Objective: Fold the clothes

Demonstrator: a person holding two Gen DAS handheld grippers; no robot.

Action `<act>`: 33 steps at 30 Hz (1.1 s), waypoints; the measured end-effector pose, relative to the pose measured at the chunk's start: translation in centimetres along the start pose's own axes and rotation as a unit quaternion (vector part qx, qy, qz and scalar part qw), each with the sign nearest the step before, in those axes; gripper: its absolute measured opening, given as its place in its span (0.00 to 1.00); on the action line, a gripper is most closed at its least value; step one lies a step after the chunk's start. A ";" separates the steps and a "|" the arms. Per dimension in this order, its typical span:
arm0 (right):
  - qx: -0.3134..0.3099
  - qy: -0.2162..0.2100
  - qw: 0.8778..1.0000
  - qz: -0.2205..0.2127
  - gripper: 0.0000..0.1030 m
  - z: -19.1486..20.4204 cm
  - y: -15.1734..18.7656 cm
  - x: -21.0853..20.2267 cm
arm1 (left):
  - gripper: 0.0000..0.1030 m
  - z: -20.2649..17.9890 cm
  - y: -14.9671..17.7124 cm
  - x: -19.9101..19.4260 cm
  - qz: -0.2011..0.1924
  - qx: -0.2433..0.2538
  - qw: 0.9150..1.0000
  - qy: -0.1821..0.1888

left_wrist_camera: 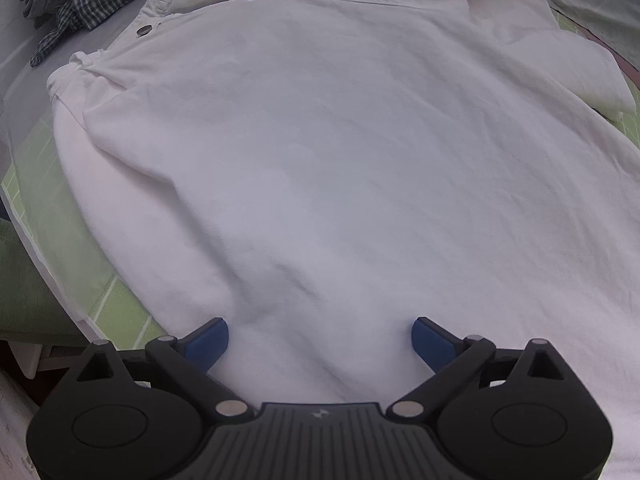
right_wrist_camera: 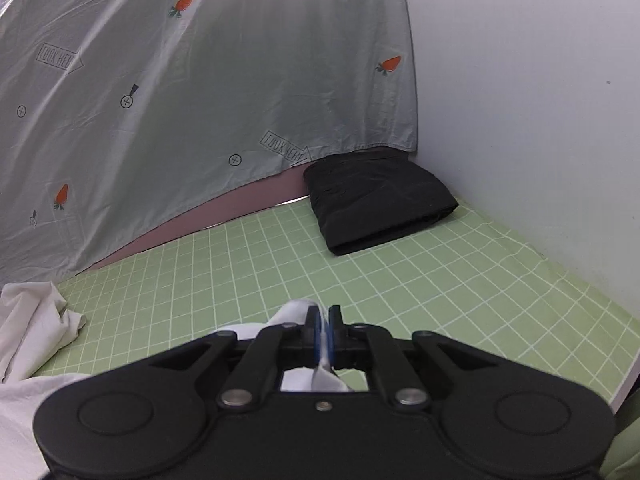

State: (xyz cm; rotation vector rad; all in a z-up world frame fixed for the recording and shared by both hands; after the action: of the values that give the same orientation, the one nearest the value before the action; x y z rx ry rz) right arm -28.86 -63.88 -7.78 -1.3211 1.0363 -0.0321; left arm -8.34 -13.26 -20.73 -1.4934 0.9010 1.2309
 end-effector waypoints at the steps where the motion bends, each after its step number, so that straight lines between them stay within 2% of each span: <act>1: -0.029 0.021 0.999 0.025 0.04 0.1 1.0 0.9 | 0.96 0.0 0.0 0.0 0.000 0.000 1.000 0.000; 4: -0.098 0.045 0.986 0.125 0.05 0.9 4.6 4.3 | 0.96 -0.1 0.0 -0.1 0.003 0.002 1.000 0.000; 5: -0.106 0.047 0.984 0.134 0.08 1.1 5.1 4.7 | 0.96 -0.1 0.0 -0.1 0.004 0.000 1.000 -0.001; 8: -0.110 0.047 0.986 0.119 0.31 1.6 5.2 4.8 | 0.97 -0.3 0.2 -0.3 0.001 -0.001 1.000 -0.009; 11: -0.070 0.032 0.992 0.096 0.38 1.3 3.7 5.6 | 0.97 -0.7 0.2 -0.5 0.001 0.004 1.000 -0.015; 15: -0.022 -0.007 0.995 0.094 0.53 1.0 2.5 8.1 | 0.97 -0.8 0.3 -0.7 0.006 -0.001 1.000 -0.020; 18: 0.042 -0.049 0.993 0.103 0.64 0.6 2.1 10.7 | 0.98 -0.9 0.4 -0.8 0.008 -0.009 1.000 -0.022; 21: 0.113 -0.076 0.983 0.125 0.68 -0.1 2.3 13.3 | 0.98 -0.9 0.5 -1.0 0.009 -0.018 0.999 -0.025; 25: 0.172 -0.075 0.970 0.154 0.68 -0.7 2.8 15.2 | 1.00 -0.9 0.7 -1.1 0.009 -0.030 0.999 -0.029; 26: 0.180 -0.078 0.968 0.157 0.63 -0.7 2.9 15.4 | 1.00 -0.9 0.8 -1.2 0.010 -0.034 0.999 -0.029; 28: 0.185 -0.105 0.964 0.158 0.42 -0.5 2.7 15.5 | 1.00 -0.8 0.9 -1.3 0.011 -0.042 0.999 -0.028; 29: 0.188 -0.119 0.962 0.159 0.24 -0.4 2.7 15.5 | 1.00 -0.7 0.9 -1.3 0.011 -0.044 0.999 -0.028; 31: 0.178 -0.136 0.965 0.135 0.15 -0.3 1.8 14.8 | 1.00 -0.7 0.9 -1.4 0.012 -0.046 0.999 -0.027; 33: 0.182 -0.166 0.967 0.066 0.11 -0.7 -0.5 12.7 | 1.00 -0.6 1.0 -1.5 0.012 -0.049 0.998 -0.027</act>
State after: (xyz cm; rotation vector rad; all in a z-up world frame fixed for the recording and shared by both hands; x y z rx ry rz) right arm -21.71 -71.69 -14.94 -0.8842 0.7832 0.0924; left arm -9.41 -14.10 -19.47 -1.5221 0.8360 1.3435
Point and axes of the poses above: each gripper's, at about its wrist camera, not at the fingertips, and x roughly the way its jaws point, z to its left, y to its underside, the point moved 4 cm from there along x, roughly the way its jaws point, and after that the axes turned 11 degrees about -x, right-handed, at the moved point
